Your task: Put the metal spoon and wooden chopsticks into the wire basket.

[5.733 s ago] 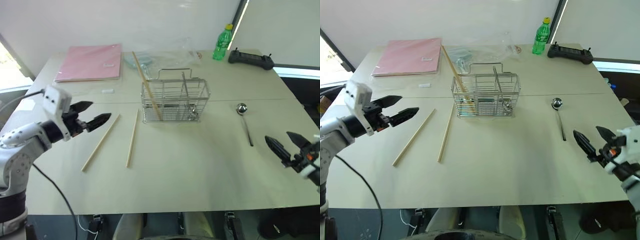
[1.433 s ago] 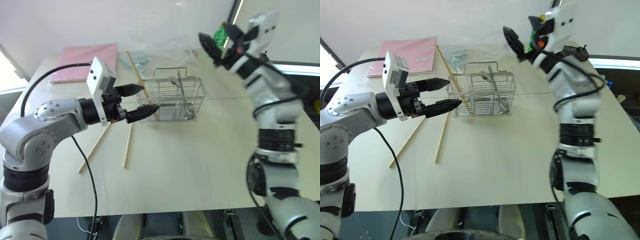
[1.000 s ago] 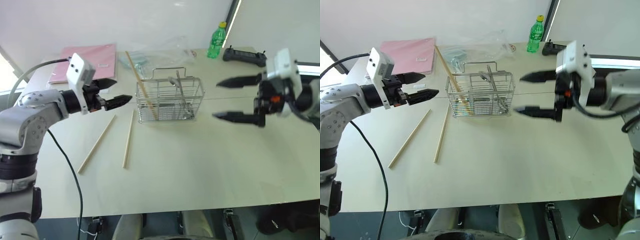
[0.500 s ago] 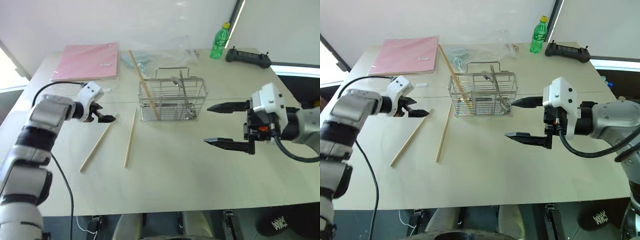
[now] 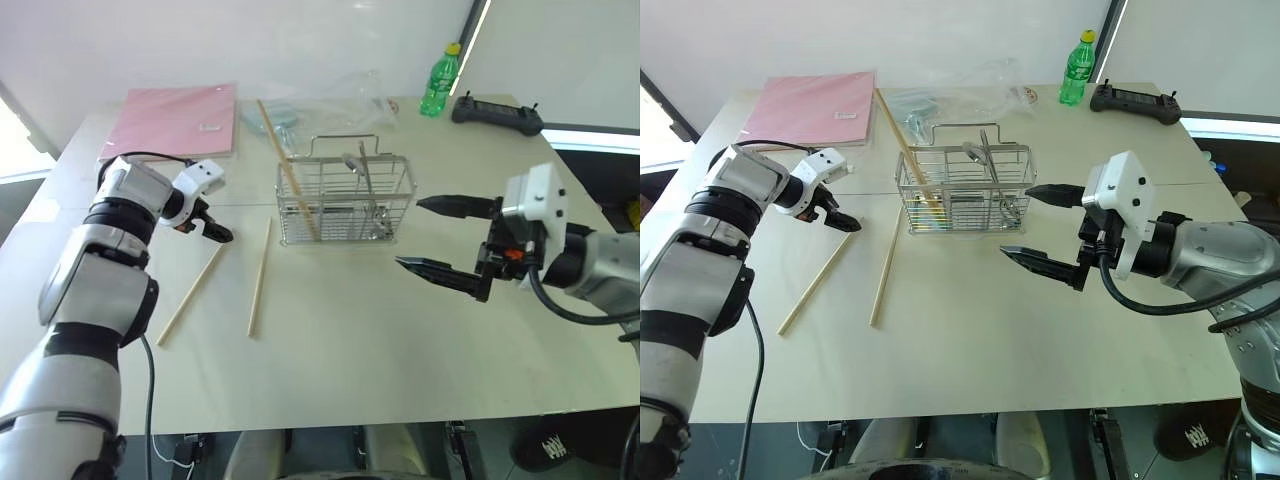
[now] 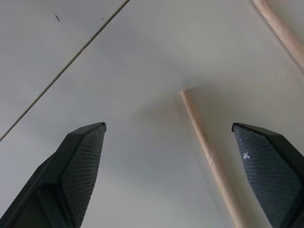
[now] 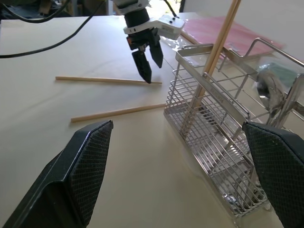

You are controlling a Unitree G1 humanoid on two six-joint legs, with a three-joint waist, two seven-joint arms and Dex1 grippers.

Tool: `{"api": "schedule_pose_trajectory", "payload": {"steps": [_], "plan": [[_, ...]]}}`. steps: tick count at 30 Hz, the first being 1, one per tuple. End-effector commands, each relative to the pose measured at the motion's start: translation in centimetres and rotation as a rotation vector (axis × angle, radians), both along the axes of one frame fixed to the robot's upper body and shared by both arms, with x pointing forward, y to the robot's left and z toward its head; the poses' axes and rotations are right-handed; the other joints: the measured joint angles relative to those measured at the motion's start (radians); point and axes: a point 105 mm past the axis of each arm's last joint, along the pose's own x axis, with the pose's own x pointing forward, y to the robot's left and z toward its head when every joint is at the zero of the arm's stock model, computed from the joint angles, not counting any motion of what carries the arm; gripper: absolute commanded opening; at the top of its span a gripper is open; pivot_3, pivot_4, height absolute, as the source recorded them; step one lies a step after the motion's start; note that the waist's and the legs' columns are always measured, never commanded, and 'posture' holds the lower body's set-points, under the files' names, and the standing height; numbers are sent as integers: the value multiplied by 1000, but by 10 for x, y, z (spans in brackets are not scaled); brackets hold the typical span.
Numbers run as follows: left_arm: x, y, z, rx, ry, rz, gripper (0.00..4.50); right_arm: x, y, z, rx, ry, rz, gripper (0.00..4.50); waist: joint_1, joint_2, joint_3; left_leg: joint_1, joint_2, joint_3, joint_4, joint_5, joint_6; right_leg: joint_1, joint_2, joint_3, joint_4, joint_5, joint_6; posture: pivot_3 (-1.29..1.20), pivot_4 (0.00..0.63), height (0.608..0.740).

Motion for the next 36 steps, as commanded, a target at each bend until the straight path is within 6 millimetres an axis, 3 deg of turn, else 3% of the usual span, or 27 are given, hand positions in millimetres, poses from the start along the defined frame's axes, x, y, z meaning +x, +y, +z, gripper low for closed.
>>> {"api": "schedule_pose_trajectory", "payload": {"steps": [1, 15, 36], "plan": [[2, 2, 6, 50, -14, -7, 4500, -4, 2, 12, 37, -61, -10, 4466, -1, 0, 0, 1, 0, 0, 0, 0, 0, 0, 0, 0, 0, 0, 0, 0, 150, 728], [-13, 21, -18, 132, 117, 47, 4500, 1, 3, 10, 55, -61, -27, 4466, -3, 0, 0, 2, 0, 0, 0, 0, 0, 1, 0, 0, 2, 0, 0, 0, 150, 728], [-24, 1, -34, 103, 195, 118, 4500, 13, 15, 16, 105, -78, -3, 4466, -5, 1, -1, 5, 0, -1, 7, 0, 0, 2, 0, 0, 13, -2, 3, 0, 150, 728]]}}
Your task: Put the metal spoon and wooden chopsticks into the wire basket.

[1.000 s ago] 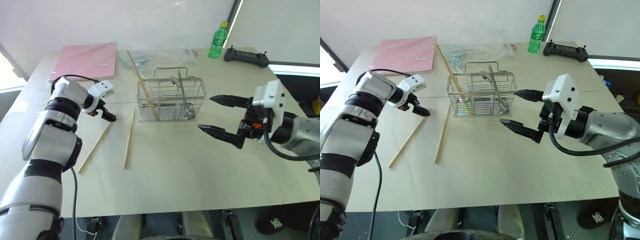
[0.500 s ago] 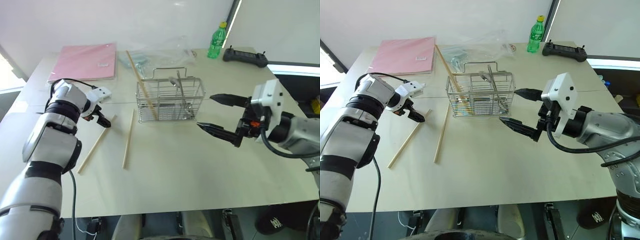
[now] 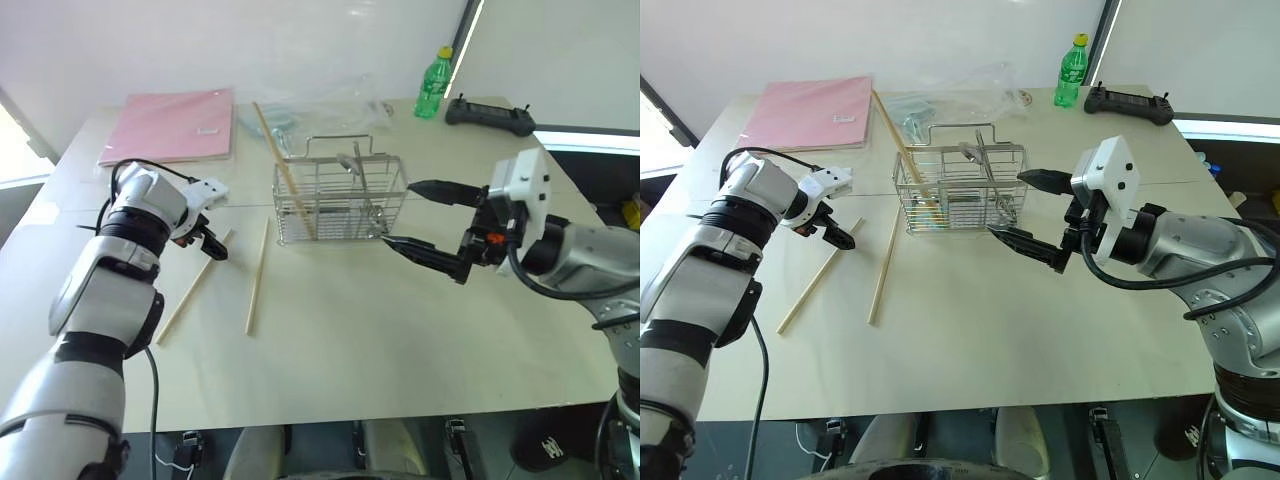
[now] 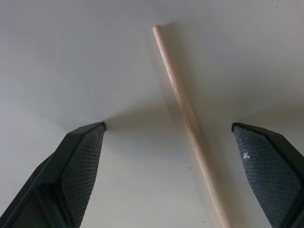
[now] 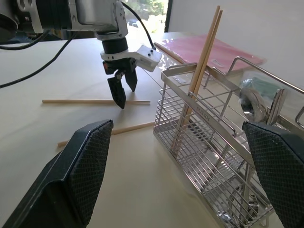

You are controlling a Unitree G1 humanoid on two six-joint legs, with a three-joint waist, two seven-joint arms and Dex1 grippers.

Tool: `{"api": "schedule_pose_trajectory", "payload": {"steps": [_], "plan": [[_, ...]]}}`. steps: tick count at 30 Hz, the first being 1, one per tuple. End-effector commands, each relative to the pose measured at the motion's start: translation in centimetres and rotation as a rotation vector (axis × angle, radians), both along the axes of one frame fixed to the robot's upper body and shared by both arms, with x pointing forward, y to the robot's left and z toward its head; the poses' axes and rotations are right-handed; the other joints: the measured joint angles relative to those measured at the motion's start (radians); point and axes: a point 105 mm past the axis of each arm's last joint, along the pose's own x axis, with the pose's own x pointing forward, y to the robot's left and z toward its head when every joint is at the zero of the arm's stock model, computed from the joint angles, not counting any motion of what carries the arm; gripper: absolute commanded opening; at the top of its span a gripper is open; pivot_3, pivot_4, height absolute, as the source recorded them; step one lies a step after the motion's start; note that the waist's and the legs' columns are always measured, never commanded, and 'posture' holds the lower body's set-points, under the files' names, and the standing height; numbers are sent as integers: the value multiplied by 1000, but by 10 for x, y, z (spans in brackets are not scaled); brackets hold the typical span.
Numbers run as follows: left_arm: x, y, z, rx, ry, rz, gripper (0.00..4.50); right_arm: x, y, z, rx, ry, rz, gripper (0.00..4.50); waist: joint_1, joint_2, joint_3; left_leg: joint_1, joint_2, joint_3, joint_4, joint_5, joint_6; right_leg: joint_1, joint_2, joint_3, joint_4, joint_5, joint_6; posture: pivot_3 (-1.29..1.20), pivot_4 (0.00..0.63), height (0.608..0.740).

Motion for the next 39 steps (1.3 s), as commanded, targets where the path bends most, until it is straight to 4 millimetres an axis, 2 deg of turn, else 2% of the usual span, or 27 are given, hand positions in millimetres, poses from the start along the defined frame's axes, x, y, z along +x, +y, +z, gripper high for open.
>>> {"api": "schedule_pose_trajectory", "payload": {"steps": [1, 3, 6, 13, 22, 27, 34, 39], "plan": [[-5, -1, -11, -8, 36, 18, 4500, -3, 4, 11, 11, -63, 8, 4466, 0, 0, 0, 0, 0, 0, 0, 0, 0, 0, 0, 0, 0, 0, 0, 0, 150, 728], [-5, -3, -12, -13, 39, 17, 4500, -3, 4, 12, 13, -64, 5, 4466, 0, 0, 0, 0, 0, 0, 1, 0, 0, 0, 0, 0, 0, 0, 0, 0, 150, 728], [-5, -7, -12, -36, 46, 21, 3660, -3, 3, 13, 16, -67, -2, 4500, 1, 1, 0, 0, 0, 0, 3, 0, 0, 1, 0, 0, 0, 0, 0, 0, 150, 728], [-3, -17, -9, -82, 48, 32, 80, -3, 4, 15, 25, -72, -9, 4500, 4, 1, -1, 0, 0, 0, 4, 0, 0, 2, 0, 0, 0, 0, 0, 0, 150, 728], [-2, -17, -6, -99, 48, 54, 28, -3, 2, 14, 20, -68, -12, 4500, 4, 1, -1, 0, -1, -1, 4, 0, 0, 2, -1, 0, 0, 0, 0, 0, 150, 728], [7, -10, 9, -179, -46, 131, 28, -8, -5, 7, -6, -20, -15, 4500, 4, 1, -1, 0, -1, -1, 4, 0, 0, 2, -1, 0, 0, 0, 1, 0, 150, 728], [41, 0, 66, -409, -378, 309, 28, -23, -12, -10, -38, 79, 1, 4500, 5, -3, 1, -2, 0, -2, 4, 0, 0, 1, -1, -1, 0, -1, 1, 0, 150, 728], [60, -3, 132, -574, -668, 321, 28, -33, -18, -22, -56, 149, 7, 4500, 5, -3, 1, -2, -1, -1, 4, 0, 0, 1, -2, -1, -1, 0, 1, 0, 150, 728]]}}
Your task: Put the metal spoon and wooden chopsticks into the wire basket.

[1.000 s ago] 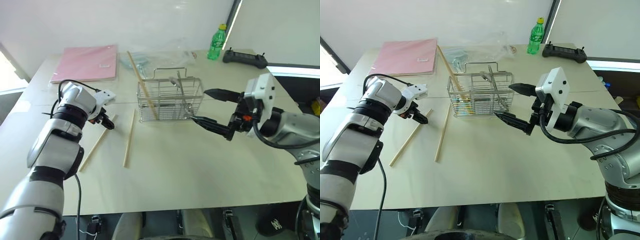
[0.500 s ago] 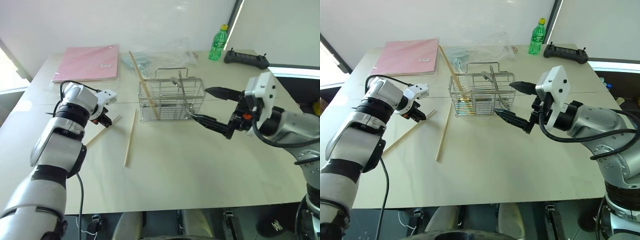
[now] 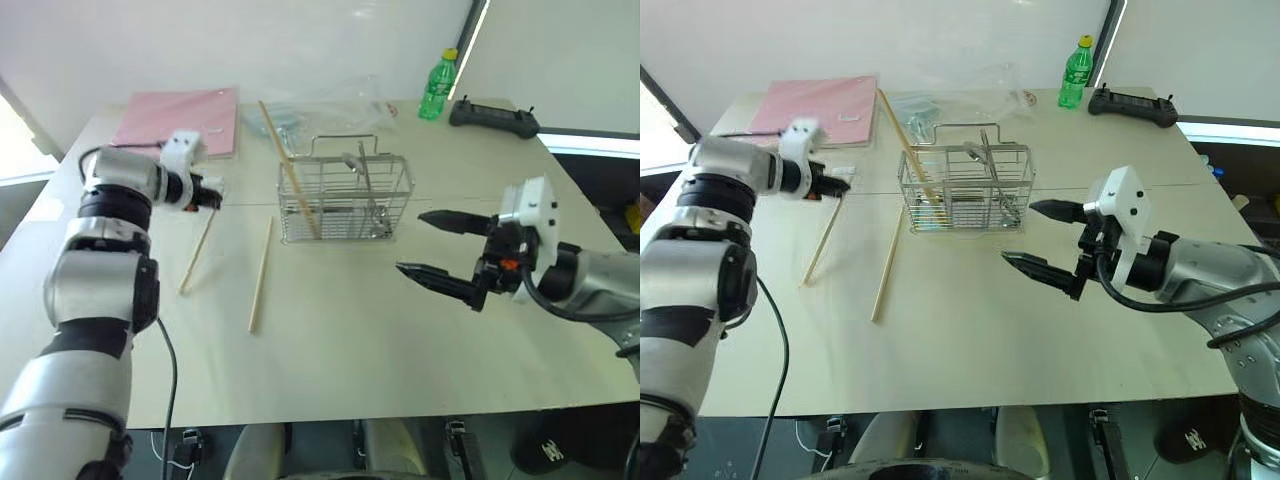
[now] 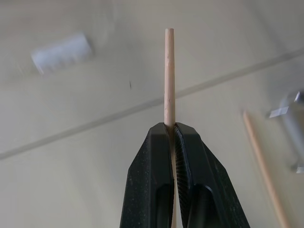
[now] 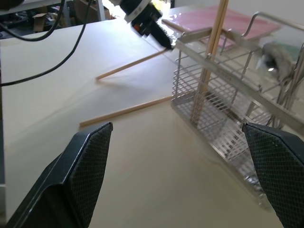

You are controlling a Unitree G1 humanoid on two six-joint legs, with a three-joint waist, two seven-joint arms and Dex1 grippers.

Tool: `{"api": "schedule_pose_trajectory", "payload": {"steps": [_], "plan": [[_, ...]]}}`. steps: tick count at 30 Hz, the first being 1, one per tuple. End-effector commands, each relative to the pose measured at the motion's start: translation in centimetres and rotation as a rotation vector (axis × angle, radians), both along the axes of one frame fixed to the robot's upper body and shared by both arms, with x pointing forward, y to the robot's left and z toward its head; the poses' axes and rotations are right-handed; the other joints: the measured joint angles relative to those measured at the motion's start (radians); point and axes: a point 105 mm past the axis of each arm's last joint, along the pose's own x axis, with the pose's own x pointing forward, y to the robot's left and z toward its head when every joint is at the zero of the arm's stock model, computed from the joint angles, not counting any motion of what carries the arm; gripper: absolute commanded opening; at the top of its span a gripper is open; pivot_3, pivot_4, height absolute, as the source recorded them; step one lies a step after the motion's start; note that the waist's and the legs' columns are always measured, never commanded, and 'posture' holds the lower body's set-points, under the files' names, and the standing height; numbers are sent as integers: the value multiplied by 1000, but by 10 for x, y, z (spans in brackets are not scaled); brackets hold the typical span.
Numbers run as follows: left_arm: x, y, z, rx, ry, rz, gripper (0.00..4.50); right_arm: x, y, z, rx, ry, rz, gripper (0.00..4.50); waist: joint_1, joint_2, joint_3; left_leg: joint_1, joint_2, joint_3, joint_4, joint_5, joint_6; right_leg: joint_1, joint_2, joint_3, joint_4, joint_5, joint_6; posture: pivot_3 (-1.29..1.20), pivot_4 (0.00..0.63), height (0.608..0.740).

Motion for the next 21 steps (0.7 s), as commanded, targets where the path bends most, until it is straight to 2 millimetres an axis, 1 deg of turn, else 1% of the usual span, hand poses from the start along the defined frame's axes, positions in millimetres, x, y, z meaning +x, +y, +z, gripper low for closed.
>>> {"api": "schedule_pose_trajectory", "payload": {"steps": [1, 3, 6, 9, 12, 15, 17, 19, 21], "plan": [[11, -3, 62, -98, -257, 17, 28, -11, -1, 7, -13, -23, 22, 4500, 0, 0, 0, 0, 0, 0, 0, 0, 0, 0, 0, 0, 0, 0, 0, 0, 150, 728], [11, -8, 90, -152, -379, -6, 28, -13, -2, 4, -15, -4, 21, 4500, 0, 0, 0, 0, 0, 0, 0, 0, 0, 0, 0, 0, 0, 0, 0, 0, 150, 728], [6, -22, 129, -243, -535, -77, 28, -17, -3, 0, -20, 16, 22, 4500, -1, 0, 0, 0, 0, 0, 0, 0, 0, 0, 0, 0, 0, 0, 0, 0, 150, 728], [-4, -40, 164, -346, -654, -174, 28, -20, -4, -3, -22, 34, 18, 4500, -1, 0, 0, 0, 0, 0, 0, 0, 0, 0, 0, 0, 0, 0, 0, 0, 150, 728], [-19, -56, 193, -419, -756, -269, 28, -22, -6, -5, -30, 47, 13, 4500, 0, 0, 0, 0, 0, 0, 0, 0, 0, 1, 0, 0, 0, 0, 0, 0, 150, 728], [-32, -69, 214, -457, -853, -335, 28, -23, -8, -6, -32, 51, 1, 4500, 0, 0, 0, 0, 0, 1, 0, 0, 0, 1, 0, 0, -1, 0, -1, 0, 150, 728], [-39, -78, 222, -468, -907, -381, 28, -22, -8, -6, -28, 49, -9, 4500, -1, 0, 0, 1, 0, 0, 0, 0, 0, 1, 0, 0, 0, 0, -1, 0, 150, 728], [-44, -89, 223, -470, -939, -423, 28, -21, -9, -5, -21, 44, -23, 4500, 0, 0, 0, 1, 0, 1, 0, 0, 0, 1, 0, 0, 0, 0, -1, 0, 150, 728], [-48, -101, 218, -456, -953, -459, 28, -21, -9, -5, -18, 41, -35, 4500, 0, 0, 0, 1, 0, 1, 1, 0, 0, 2, 0, 0, -1, 0, -1, 0, 150, 728]]}}
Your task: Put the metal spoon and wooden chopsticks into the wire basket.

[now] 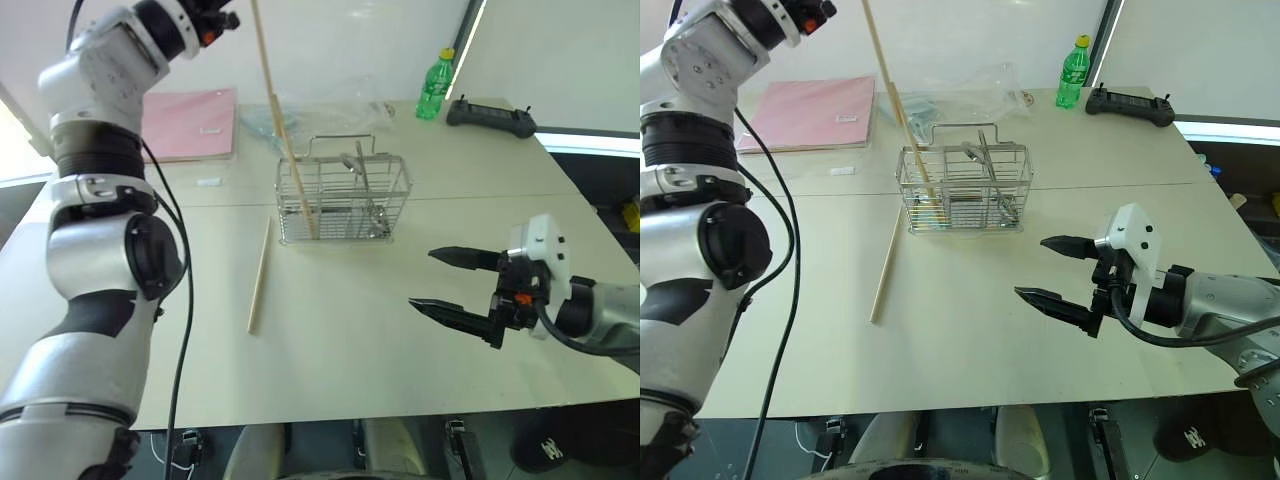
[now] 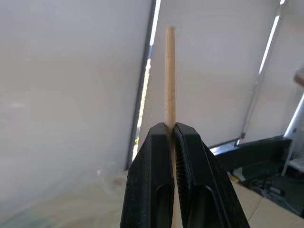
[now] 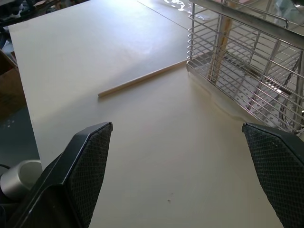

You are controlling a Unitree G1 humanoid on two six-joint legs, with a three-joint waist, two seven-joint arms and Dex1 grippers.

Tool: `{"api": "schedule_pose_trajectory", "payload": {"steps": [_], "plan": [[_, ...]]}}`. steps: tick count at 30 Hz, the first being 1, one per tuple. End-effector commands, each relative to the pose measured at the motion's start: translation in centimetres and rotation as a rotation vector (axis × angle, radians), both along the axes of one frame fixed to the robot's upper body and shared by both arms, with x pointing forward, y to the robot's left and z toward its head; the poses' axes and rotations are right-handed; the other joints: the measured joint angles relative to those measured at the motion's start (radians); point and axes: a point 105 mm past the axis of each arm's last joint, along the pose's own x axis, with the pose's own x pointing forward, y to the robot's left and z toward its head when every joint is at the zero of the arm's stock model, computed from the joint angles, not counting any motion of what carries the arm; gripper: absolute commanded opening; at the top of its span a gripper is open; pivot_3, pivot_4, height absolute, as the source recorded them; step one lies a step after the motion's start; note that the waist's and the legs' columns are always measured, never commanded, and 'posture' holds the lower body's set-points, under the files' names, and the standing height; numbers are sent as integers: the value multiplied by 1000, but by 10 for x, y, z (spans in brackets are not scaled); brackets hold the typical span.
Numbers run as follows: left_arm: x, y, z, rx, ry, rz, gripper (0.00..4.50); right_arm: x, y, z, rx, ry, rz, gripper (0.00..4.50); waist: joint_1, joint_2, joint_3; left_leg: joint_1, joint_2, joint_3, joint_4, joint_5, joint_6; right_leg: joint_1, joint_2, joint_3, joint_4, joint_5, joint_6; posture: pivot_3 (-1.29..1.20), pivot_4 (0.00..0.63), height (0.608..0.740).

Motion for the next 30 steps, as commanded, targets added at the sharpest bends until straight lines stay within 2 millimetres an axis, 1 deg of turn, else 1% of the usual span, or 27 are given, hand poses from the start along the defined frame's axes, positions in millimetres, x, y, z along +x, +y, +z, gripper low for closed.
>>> {"api": "schedule_pose_trajectory", "payload": {"steps": [1, 4, 7, 11, 16, 20, 22, 30], "plan": [[-15, -14, 12, 34, -118, -27, 28, -2, 1, 10, 2, -51, -7, 4500, 0, 0, 0, 0, 0, 0, 0, 0, 0, 0, 0, 0, 0, 0, 0, 0, 150, 728], [-20, -16, 12, 126, -205, 4, 28, -3, 0, 10, 5, -56, -23, 4500, -1, 0, 0, 0, 0, 0, 0, 0, 0, 0, 0, 0, 0, 0, -1, 0, 150, 728], [-21, -13, 14, 127, -194, 0, 28, -1, -2, 13, 12, -65, -46, 4500, -1, 0, 0, 0, 0, 0, 0, 0, 0, 0, 0, 0, 0, 1, -2, 0, 150, 728], [-21, -19, 1, 144, -146, -47, 28, 4, -6, 16, 19, -83, -83, 4500, 0, 0, 0, 0, 0, 0, 0, 0, 0, 0, 0, 0, 0, 1, -2, 0, 150, 728], [-20, -27, -17, 142, -85, -65, 28, 8, -7, 19, 26, -97, -96, 4500, 2, 0, 0, 0, 0, 0, 1, 0, 0, 1, 0, 0, 0, 1, -1, 0, 150, 728], [-24, -28, -17, 117, -59, -76, 28, 10, -7, 20, 28, -101, -102, 4500, 1, 0, 0, 0, 0, 0, 1, 0, 0, 0, 1, 0, 0, 1, -2, 0, 150, 728], [-25, -30, -20, 109, -33, -88, 28, 11, -7, 21, 30, -105, -104, 4500, 0, 0, 0, 0, 0, 0, 0, 0, 0, 0, 1, 0, 0, 1, -2, 0, 150, 728], [-20, -34, -50, 83, 77, -77, 28, 15, -8, 24, 39, -115, -116, 4500, 1, 0, 0, 0, 0, 0, 1, 0, 0, 1, 1, 0, 0, 1, -1, 0, 150, 728]]}}
